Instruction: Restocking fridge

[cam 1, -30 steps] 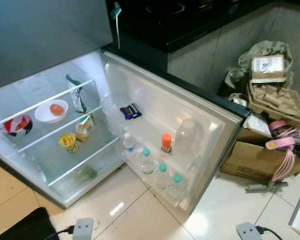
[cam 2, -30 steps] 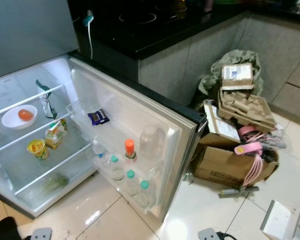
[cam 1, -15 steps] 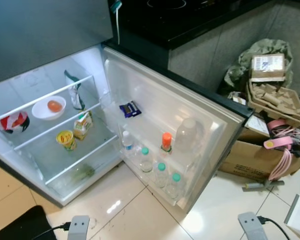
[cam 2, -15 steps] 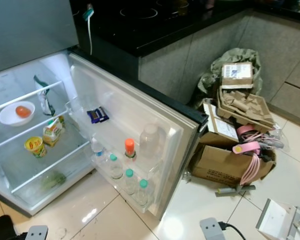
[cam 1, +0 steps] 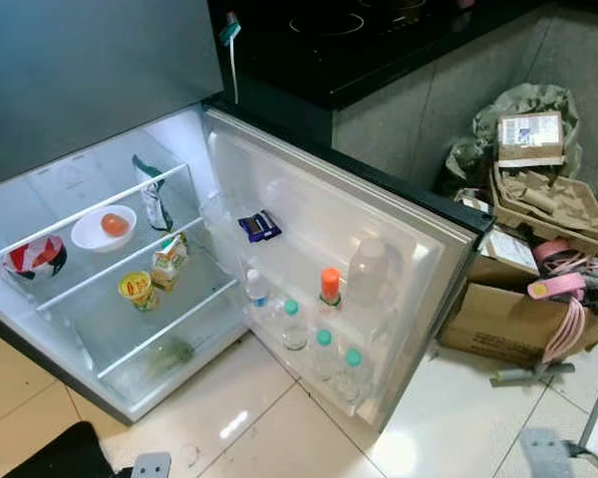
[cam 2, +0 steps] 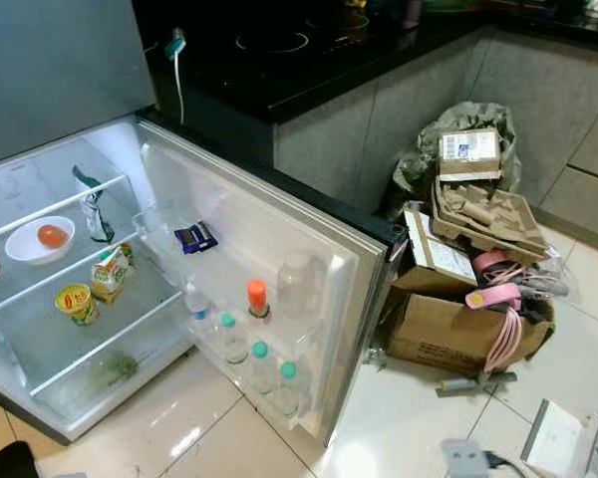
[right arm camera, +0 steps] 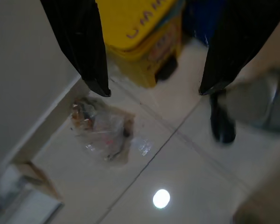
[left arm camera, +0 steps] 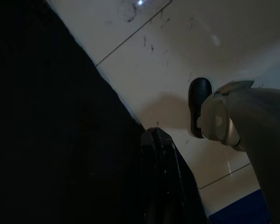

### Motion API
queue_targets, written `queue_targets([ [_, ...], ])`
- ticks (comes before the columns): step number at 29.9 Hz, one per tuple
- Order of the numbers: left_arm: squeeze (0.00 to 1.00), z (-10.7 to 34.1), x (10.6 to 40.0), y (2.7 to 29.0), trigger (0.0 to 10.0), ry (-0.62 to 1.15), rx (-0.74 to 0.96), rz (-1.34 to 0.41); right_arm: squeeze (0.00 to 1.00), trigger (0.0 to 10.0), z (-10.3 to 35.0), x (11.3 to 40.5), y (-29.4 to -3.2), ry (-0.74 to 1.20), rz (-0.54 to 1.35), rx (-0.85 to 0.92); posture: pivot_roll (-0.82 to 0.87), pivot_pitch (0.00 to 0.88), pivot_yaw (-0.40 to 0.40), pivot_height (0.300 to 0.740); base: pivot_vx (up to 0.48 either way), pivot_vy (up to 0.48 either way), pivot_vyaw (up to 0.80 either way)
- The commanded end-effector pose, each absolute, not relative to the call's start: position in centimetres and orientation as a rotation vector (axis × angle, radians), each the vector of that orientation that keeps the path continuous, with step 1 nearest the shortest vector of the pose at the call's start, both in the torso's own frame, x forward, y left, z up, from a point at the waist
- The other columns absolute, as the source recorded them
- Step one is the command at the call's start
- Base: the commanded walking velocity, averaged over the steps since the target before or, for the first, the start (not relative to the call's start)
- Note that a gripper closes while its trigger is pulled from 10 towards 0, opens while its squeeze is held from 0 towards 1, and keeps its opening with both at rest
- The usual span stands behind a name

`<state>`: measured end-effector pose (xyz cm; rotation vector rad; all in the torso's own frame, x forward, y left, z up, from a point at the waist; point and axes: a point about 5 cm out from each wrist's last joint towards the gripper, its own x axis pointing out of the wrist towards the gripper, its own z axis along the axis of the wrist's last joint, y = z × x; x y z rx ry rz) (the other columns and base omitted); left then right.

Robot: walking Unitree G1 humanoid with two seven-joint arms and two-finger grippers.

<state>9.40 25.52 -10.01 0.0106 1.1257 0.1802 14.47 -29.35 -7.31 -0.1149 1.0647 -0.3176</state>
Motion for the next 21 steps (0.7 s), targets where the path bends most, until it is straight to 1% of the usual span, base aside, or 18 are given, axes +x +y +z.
queue_targets([
  [1, 0.00, -10.0, 9.3, 25.6, 10.0, 1.129, 0.002, 0.185, 0.00, 10.0, -6.3, 15.7, -30.4, 0.991, -0.381, -0.087, -0.05, 0.000, 0.012, 0.740, 0.000, 0.000, 0.00],
  [2, 0.00, -9.9, 9.6, 25.6, 10.0, 1.113, -0.004, 0.194, 0.00, 10.0, -5.5, 16.7, -31.1, 0.943, -0.411, -0.080, -0.05, 0.000, 0.008, 0.740, 0.000, 0.000, 0.00],
  [3, 0.00, -9.9, 9.8, 25.6, 10.0, 1.105, -0.008, 0.193, 0.00, 10.0, -3.9, 18.3, -32.4, 0.853, -0.464, -0.074, -0.06, 0.000, -0.001, 0.740, 0.000, 0.000, 0.00],
  [4, 0.00, -9.9, 9.8, 25.6, 10.0, 1.105, -0.008, 0.193, 0.00, 10.0, -3.9, 18.3, -32.4, 0.853, -0.464, -0.074, -0.06, 0.000, -0.001, 0.740, 0.000, 0.000, 0.00],
  [5, 0.00, -9.9, 9.9, 25.4, 10.0, 1.106, -0.010, 0.187, 0.00, 10.0, -1.0, 20.9, -34.5, 0.702, -0.542, -0.068, -0.07, 0.000, -0.007, 0.740, 0.000, 0.000, 0.00],
  [6, 0.00, -10.0, 9.7, 25.2, 10.0, 1.114, -0.013, 0.186, 0.00, 10.0, 0.4, 22.0, -35.3, 0.633, -0.566, -0.056, -0.09, 0.000, -0.008, 0.740, 0.000, 0.000, 0.00],
  [7, 0.00, -10.0, 9.7, 25.2, 10.0, 1.114, -0.013, 0.186, 0.00, 10.0, 0.4, 22.0, -35.3, 0.633, -0.566, -0.056, -0.09, 0.000, -0.008, 0.740, 0.000, 0.000, 0.00],
  [9, 0.00, -10.2, 9.4, 24.9, 10.0, 1.125, -0.022, 0.186, 0.00, 10.0, 2.6, 23.7, -36.3, 0.525, -0.575, -0.030, -0.10, 0.000, -0.013, 0.740, 0.000, 0.000, 0.00],
  [10, 0.00, -10.2, 9.4, 24.9, 10.0, 1.125, -0.022, 0.186, 0.00, 10.0, 2.6, 23.7, -36.3, 0.525, -0.575, -0.030, -0.10, 0.000, -0.013, 0.740, 0.000, 0.000, 0.00],
  [12, 0.00, -10.5, 9.2, 24.1, 10.0, 1.131, -0.044, 0.185, 0.00, 10.0, 6.0, 26.1, -37.2, 0.372, -0.537, 0.000, -0.11, 0.000, -0.022, 0.740, 0.000, 0.000, 0.00],
  [13, 0.00, -10.5, 9.2, 23.8, 10.0, 1.132, -0.053, 0.184, 0.00, 10.0, 7.4, 27.0, -37.5, 0.308, -0.508, 0.026, -0.11, 0.000, -0.023, 0.740, 0.000, 0.000, 0.00],
  [14, 0.00, -10.5, 9.2, 23.8, 10.0, 1.132, -0.053, 0.184, 0.00, 10.0, 7.4, 27.0, -37.5, 0.308, -0.508, 0.026, -0.11, 0.000, -0.023, 0.740, 0.000, 0.000, 0.00],
  [16, 0.00, -10.7, 9.1, 23.3, 10.0, 1.135, -0.067, 0.182, 0.00, 10.0, 9.0, 28.1, -37.4, 0.235, -0.439, 0.069, -0.11, 0.000, -0.024, 0.740, 0.000, 0.000, 0.00],
  [18, 0.00, -10.8, 9.0, 23.0, 10.0, 1.140, -0.072, 0.177, 0.00, 10.0, 9.4, 28.7, -36.8, 0.204, -0.367, 0.111, -0.11, 0.000, -0.022, 0.740, 0.000, 0.000, 0.00],
  [19, 0.00, -10.8, 9.0, 23.0, 10.0, 1.140, -0.072, 0.177, 0.00, 10.0, 9.4, 28.7, -36.8, 0.204, -0.367, 0.111, -0.11, 0.000, -0.022, 0.740, 0.000, 0.000, 0.00],
  [21, 0.00, -10.8, 9.0, 23.0, 10.0, 1.141, -0.071, 0.172, 0.00, 10.0, 9.0, 28.9, -36.1, 0.194, -0.313, 0.164, -0.11, 0.000, -0.016, 0.740, 0.000, 0.000, 0.00],
])
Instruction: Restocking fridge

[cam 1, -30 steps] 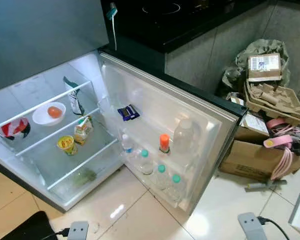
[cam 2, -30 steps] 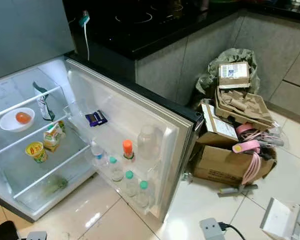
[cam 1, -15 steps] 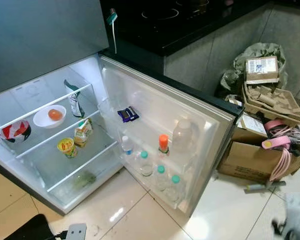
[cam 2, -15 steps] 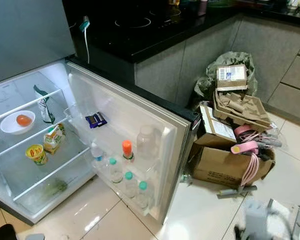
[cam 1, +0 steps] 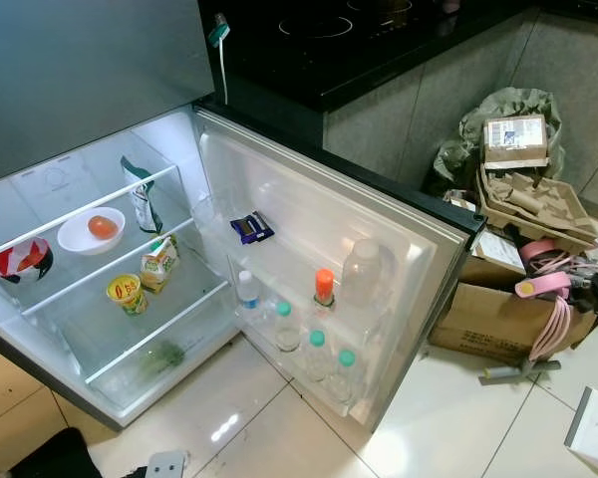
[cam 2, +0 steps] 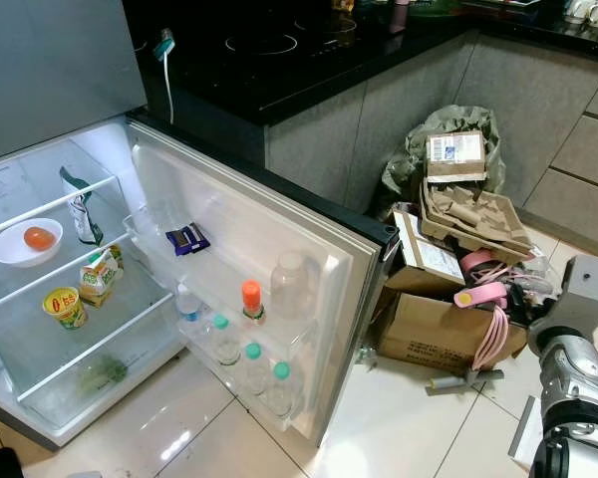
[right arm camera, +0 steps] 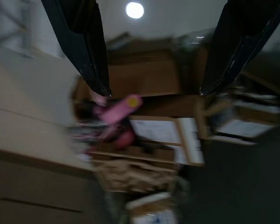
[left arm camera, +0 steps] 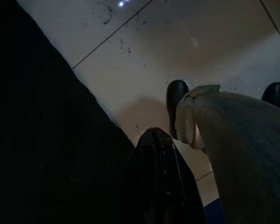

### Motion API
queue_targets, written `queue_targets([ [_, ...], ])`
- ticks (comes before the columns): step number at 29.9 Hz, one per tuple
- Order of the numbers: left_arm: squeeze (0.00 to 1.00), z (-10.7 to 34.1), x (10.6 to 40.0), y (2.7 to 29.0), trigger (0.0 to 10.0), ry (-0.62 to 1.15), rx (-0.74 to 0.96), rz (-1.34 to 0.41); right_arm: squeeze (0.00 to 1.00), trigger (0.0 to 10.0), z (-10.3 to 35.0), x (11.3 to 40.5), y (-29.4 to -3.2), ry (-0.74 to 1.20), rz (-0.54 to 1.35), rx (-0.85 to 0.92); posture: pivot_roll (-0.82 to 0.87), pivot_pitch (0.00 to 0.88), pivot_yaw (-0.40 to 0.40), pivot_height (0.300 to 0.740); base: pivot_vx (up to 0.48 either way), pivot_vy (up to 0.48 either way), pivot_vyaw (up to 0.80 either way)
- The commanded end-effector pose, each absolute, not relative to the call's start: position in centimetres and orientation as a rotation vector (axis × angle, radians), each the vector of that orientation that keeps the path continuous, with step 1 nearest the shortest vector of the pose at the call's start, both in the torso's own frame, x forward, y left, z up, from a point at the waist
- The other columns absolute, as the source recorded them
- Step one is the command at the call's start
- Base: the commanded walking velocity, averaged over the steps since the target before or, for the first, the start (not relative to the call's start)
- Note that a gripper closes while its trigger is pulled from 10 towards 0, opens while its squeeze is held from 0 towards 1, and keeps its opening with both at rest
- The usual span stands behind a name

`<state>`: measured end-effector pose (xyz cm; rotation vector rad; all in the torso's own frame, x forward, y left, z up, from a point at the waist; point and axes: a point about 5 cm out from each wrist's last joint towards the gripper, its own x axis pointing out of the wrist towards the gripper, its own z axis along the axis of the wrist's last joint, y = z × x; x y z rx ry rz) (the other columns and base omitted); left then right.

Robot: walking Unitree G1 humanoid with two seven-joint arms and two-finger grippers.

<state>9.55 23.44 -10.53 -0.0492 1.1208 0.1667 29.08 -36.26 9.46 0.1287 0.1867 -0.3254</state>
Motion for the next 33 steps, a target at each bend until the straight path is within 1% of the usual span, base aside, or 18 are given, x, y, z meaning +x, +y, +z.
queue_targets([
  [1, 0.00, -10.8, 9.1, 23.0, 10.0, 1.140, -0.070, 0.172, 0.00, 10.0, 8.7, 29.0, -35.6, 0.193, -0.287, 0.179, -0.11, 0.000, -0.015, 0.740, 0.000, 0.000, 0.00],
  [5, 0.00, -10.6, 9.5, 23.5, 10.0, 1.132, -0.062, 0.176, 0.00, 10.0, 7.9, 29.7, -33.1, 0.174, -0.111, 0.281, -0.11, 0.000, -0.005, 0.740, 0.000, 0.000, 0.00],
  [6, 0.00, -10.6, 9.5, 23.5, 10.0, 1.132, -0.062, 0.176, 0.00, 10.0, 7.9, 29.7, -33.1, 0.174, -0.111, 0.281, -0.11, 0.000, -0.005, 0.740, 0.000, 0.000, 0.00],
  [7, 0.00, -10.5, 9.6, 23.6, 10.0, 1.130, -0.058, 0.175, 0.00, 10.0, 7.6, 30.0, -31.9, 0.169, -0.008, 0.327, -0.10, 0.000, -0.009, 0.740, 0.000, 0.000, 0.00],
  [10, 0.00, -10.5, 9.6, 23.7, 10.0, 1.129, -0.055, 0.174, 0.00, 10.0, 7.5, 30.2, -31.2, 0.168, 0.052, 0.349, -0.10, 0.000, -0.009, 0.740, 0.000, 0.000, 0.00],
  [12, 0.00, -10.5, 9.7, 23.7, 10.0, 1.129, -0.054, 0.177, 0.00, 10.0, 7.4, 30.4, -30.0, 0.171, 0.151, 0.367, -0.10, 0.000, -0.011, 0.740, 0.000, 0.000, 0.00],
  [16, 0.00, -10.5, 9.6, 23.6, 10.0, 1.130, -0.060, 0.181, 0.00, 10.0, 6.9, 30.5, -25.7, 0.204, 0.541, 0.413, -0.10, 0.000, -0.020, 0.740, 0.000, 0.000, 0.00],
  [18, 0.00, -10.5, 9.6, 23.6, 10.0, 1.130, -0.060, 0.181, 0.00, 10.0, 6.9, 30.5, -25.7, 0.204, 0.541, 0.413, -0.10, 0.000, -0.020, 0.740, 0.000, 0.000, 0.00],
  [19, 0.00, -10.6, 9.5, 23.5, 10.0, 1.131, -0.063, 0.181, 0.00, 10.0, 6.7, 30.3, -24.9, 0.221, 0.626, 0.410, -0.10, 0.000, -0.021, 0.740, 0.000, 0.000, 0.00],
  [20, 0.00, -10.6, 9.5, 23.5, 10.0, 1.131, -0.063, 0.181, 0.00, 10.0, 6.7, 30.3, -24.9, 0.221, 0.626, 0.410, -0.10, 0.000, -0.021, 0.740, 0.000, 0.000, 0.00],
  [22, 0.00, -10.7, 9.3, 23.2, 10.0, 1.138, -0.069, 0.178, 0.00, 10.0, 6.0, 29.5, -22.2, 0.274, 0.875, 0.393, -0.10, 0.000, -0.024, 0.740, 0.000, 0.000, 0.00],
  [24, 0.00, -10.7, 9.2, 23.1, 10.0, 1.142, -0.071, 0.176, 0.00, 10.0, 5.7, 28.9, -20.3, 0.300, 1.019, 0.393, -0.11, 0.000, -0.024, 0.740, 0.000, 0.000, 0.00],
  [25, 0.00, -10.7, 9.2, 23.1, 10.0, 1.142, -0.071, 0.176, 0.00, 10.0, 5.7, 28.9, -20.3, 0.300, 1.019, 0.393, -0.11, 0.000, -0.024, 0.740, 0.000, 0.000, 0.00],
  [26, 0.00, -10.8, 9.1, 23.0, 10.0, 1.144, -0.072, 0.174, 0.00, 10.0, 5.6, 28.4, -19.0, 0.312, 1.113, 0.395, -0.11, 0.000, -0.025, 0.740, 0.000, 0.000, 0.00],
  [29, 0.00, -10.8, 9.1, 23.0, 10.0, 1.144, -0.071, 0.172, 0.00, 10.0, 5.6, 27.8, -17.7, 0.321, 1.199, 0.397, -0.11, 0.000, -0.024, 0.740, 0.000, 0.000, 0.00],
  [30, 0.00, -10.8, 9.2, 23.0, 10.0, 1.145, -0.070, 0.170, 0.00, 10.0, 5.7, 27.1, -16.3, 0.333, 1.295, 0.398, -0.11, 0.000, -0.020, 0.740, 0.000, 0.000, 0.00],
  [31, 0.00, -10.8, 9.2, 23.0, 10.0, 1.145, -0.070, 0.170, 0.00, 10.0, 5.7, 27.1, -16.3, 0.333, 1.295, 0.398, -0.11, 0.000, -0.020, 0.740, 0.000, 0.000, 0.00],
  [33, 0.00, -10.7, 9.3, 23.0, 10.0, 1.145, -0.064, 0.164, 0.00, 10.0, 6.2, 25.5, -13.6, 0.352, 1.489, 0.417, -0.11, 0.000, -0.018, 0.740, 0.000, 0.000, 0.00],
])
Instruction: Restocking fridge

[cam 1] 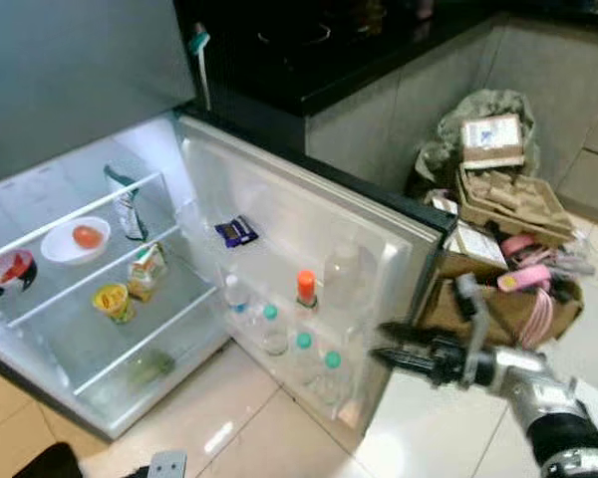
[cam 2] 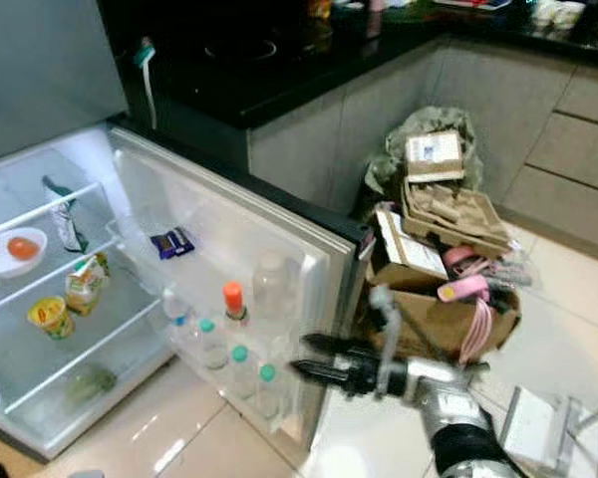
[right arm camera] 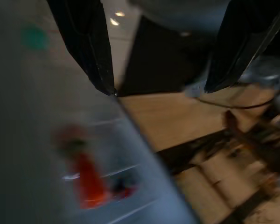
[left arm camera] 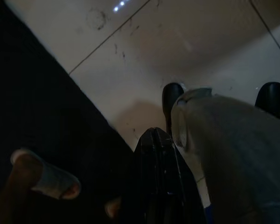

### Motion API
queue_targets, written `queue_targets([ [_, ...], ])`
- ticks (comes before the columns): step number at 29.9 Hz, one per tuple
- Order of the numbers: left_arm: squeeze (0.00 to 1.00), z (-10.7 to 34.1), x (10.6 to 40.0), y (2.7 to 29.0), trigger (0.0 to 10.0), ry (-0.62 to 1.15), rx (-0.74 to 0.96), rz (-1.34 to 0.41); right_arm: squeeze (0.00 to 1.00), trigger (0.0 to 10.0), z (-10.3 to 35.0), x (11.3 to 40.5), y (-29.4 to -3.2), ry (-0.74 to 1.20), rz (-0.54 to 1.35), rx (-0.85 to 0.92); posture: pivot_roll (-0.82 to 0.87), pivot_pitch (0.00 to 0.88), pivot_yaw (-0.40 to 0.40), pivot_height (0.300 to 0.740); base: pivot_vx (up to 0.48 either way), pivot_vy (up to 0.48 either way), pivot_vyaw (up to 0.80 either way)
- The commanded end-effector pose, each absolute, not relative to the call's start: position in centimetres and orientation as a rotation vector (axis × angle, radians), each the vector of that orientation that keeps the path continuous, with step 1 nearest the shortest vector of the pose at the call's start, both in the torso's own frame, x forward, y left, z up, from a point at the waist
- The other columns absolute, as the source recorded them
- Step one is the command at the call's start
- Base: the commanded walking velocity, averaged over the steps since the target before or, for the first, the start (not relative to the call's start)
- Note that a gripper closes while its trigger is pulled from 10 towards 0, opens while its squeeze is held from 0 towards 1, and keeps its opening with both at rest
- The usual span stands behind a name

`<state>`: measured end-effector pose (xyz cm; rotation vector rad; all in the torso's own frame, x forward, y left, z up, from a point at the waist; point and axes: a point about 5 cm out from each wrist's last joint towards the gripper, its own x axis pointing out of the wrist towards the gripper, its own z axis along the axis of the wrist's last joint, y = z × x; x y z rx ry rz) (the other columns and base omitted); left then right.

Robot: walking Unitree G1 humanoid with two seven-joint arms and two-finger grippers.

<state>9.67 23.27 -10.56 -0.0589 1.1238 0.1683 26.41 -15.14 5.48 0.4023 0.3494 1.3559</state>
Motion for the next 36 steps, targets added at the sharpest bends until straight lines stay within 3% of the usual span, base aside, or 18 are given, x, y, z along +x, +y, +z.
queue_targets([
  [1, 0.00, -10.7, 9.3, 23.0, 10.0, 1.145, -0.064, 0.164, 0.00, 10.0, 6.2, 25.5, -13.6, 0.352, 1.489, 0.417, -0.11, 0.000, -0.018, 0.740, 0.000, 0.000, 0.00],
  [9, 0.00, -10.7, 9.5, 22.9, 10.0, 1.141, -0.059, 0.155, 0.00, 10.0, 6.8, 23.6, -11.8, 0.384, 1.659, 0.462, -0.11, 0.000, -0.017, 0.740, 0.000, 0.000, 0.00],
  [13, 0.00, -10.8, 9.5, 22.7, 10.0, 1.145, -0.056, 0.145, 0.00, 10.0, 5.0, 23.8, -13.0, 0.475, 1.557, 0.400, -0.11, 0.000, -0.024, 0.740, 0.000, 0.000, 0.00],
  [17, 0.00, -10.9, 9.2, 22.3, 10.0, 1.153, -0.059, 0.136, 0.00, 10.0, 0.7, 22.1, -17.6, 0.815, 1.340, 0.163, -0.11, 0.000, -0.032, 0.740, 0.000, 0.000, 0.00],
  [22, 0.00, -11.0, 9.0, 22.2, 10.0, 1.159, -0.058, 0.133, 0.00, 10.0, -0.9, 21.8, -20.6, 0.970, 1.117, 0.003, -0.11, 0.000, -0.033, 0.740, 0.000, 0.000, 0.00],
  [23, 0.00, -11.0, 8.9, 22.2, 10.0, 1.161, -0.057, 0.129, 0.00, 10.0, -1.3, 22.5, -22.1, 0.996, 0.958, -0.077, -0.11, 0.000, -0.036, 0.740, 0.000, 0.000, 0.00],
  [24, 0.00, -11.0, 8.9, 22.2, 10.0, 1.161, -0.057, 0.129, 0.00, 10.0, -1.3, 22.5, -22.1, 0.996, 0.958, -0.077, -0.11, 0.000, -0.036, 0.740, 0.000, 0.000, 0.00],
  [26, 0.00, -11.0, 8.8, 22.1, 10.0, 1.165, -0.053, 0.122, 0.00, 10.0, -1.0, 24.3, -24.8, 0.967, 0.654, -0.195, -0.11, 0.000, -0.036, 0.740, 0.000, 0.000, 0.00],
  [27, 0.00, -11.0, 8.8, 22.1, 10.0, 1.165, -0.053, 0.122, 0.00, 10.0, -1.0, 24.3, -24.8, 0.967, 0.654, -0.195, -0.11, 0.000, -0.036, 0.740, 0.000, 0.000, 0.00],
  [28, 0.00, -11.1, 8.7, 22.0, 10.0, 1.166, -0.052, 0.119, 0.00, 10.0, -0.1, 25.7, -26.1, 0.909, 0.494, -0.232, -0.11, 0.000, -0.037, 0.740, 0.000, 0.000, 0.00],
  [30, 0.00, -11.1, 8.7, 22.0, 10.0, 1.166, -0.052, 0.119, 0.00, 10.0, -0.1, 25.7, -26.1, 0.909, 0.494, -0.232, -0.11, 0.000, -0.037, 0.740, 0.000, 0.000, 0.00],
  [33, 0.00, -11.1, 8.7, 22.0, 10.0, 1.168, -0.047, 0.116, 0.00, 10.0, 2.3, 28.2, -28.3, 0.773, 0.234, -0.300, -0.10, 0.000, -0.039, 0.740, 0.000, 0.000, 0.00],
  [35, 0.00, -11.1, 8.7, 22.0, 10.0, 1.168, -0.047, 0.116, 0.00, 10.0, 2.3, 28.2, -28.3, 0.773, 0.234, -0.300, -0.10, 0.000, -0.039, 0.740, 0.000, 0.000, 0.00],
  [36, 0.00, -11.0, 8.8, 22.0, 10.0, 1.167, -0.045, 0.114, 0.00, 10.0, 4.3, 30.0, -28.9, 0.643, 0.134, -0.317, -0.10, 0.000, -0.040, 0.740, 0.000, 0.000, 0.00],
])
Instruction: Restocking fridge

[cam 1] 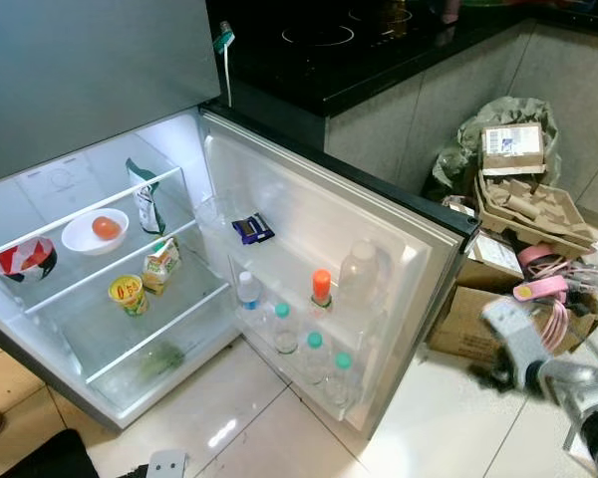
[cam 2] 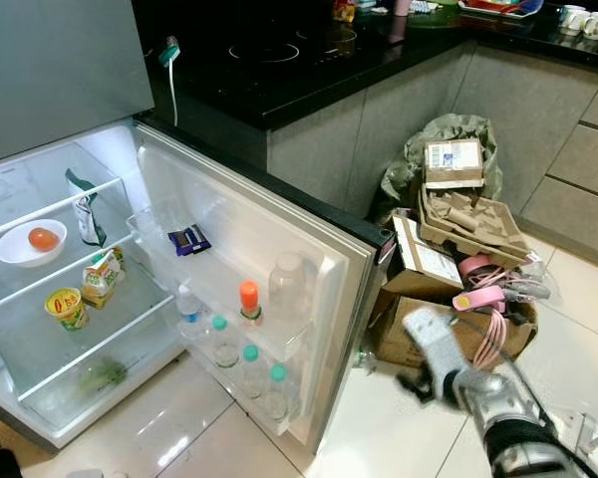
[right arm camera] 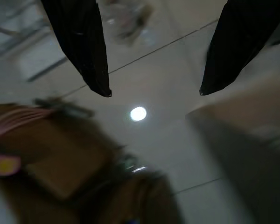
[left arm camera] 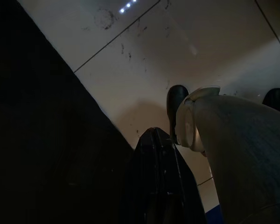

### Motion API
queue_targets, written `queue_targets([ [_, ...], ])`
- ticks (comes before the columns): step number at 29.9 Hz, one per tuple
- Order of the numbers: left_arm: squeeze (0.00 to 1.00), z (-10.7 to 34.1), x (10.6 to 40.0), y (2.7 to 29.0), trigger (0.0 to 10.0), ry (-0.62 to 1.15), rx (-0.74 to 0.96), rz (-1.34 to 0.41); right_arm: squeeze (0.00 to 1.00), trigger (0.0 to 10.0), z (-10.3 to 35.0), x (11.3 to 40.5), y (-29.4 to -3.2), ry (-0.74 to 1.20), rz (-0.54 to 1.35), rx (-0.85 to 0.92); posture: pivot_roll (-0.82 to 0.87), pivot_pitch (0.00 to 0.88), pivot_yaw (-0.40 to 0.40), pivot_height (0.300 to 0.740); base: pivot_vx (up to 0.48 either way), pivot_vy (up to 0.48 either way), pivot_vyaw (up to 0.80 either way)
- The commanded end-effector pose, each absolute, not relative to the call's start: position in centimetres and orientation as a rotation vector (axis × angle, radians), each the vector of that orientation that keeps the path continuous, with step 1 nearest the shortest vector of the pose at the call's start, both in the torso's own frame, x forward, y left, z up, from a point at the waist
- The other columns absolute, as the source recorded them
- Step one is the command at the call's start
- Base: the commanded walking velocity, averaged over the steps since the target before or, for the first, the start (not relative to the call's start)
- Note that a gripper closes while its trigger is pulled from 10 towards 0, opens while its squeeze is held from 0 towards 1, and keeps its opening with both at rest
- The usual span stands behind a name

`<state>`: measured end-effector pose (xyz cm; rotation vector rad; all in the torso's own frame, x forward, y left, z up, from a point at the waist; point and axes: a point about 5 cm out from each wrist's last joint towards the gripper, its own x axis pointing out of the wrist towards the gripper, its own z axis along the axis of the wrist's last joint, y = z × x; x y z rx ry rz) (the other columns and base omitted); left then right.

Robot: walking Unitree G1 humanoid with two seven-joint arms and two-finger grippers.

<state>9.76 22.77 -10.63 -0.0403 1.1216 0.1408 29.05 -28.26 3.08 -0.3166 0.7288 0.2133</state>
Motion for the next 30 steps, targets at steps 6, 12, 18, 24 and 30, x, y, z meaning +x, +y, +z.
queue_targets([
  [6, 0.00, -11.0, 9.3, 21.9, 10.0, 1.155, -0.044, 0.110, 0.00, 10.0, 8.7, 33.8, -25.3, 0.322, 0.261, -0.180, -0.10, 0.000, -0.036, 0.740, 0.000, 0.000, 0.00],
  [12, 0.00, -11.0, 9.4, 21.8, 10.0, 1.153, -0.044, 0.106, 0.00, 10.0, 8.2, 33.4, -20.5, 0.299, 0.667, -0.067, -0.10, 0.000, -0.035, 0.740, 0.000, 0.000, 0.00],
  [18, 0.00, -10.9, 9.3, 21.9, 10.0, 1.153, -0.043, 0.108, 0.00, 10.0, 8.5, 31.3, -17.5, 0.312, 1.092, 0.041, -0.10, 0.000, -0.034, 0.740, 0.000, 0.000, 0.00],
  [24, 0.00, -11.0, 9.3, 21.8, 10.0, 1.153, -0.044, 0.105, 0.00, 10.0, 9.4, 27.1, -14.4, 0.340, 1.514, 0.139, -0.11, 0.000, -0.034, 0.740, 0.000, 0.000, 0.00],
  [30, 0.00, -11.0, 9.4, 21.6, 10.0, 1.152, -0.045, 0.097, 0.00, 10.0, 11.0, 25.0, -11.6, 0.278, 1.672, 0.320, -0.11, 0.000, -0.033, 0.740, 0.000, 0.000, 0.00],
])
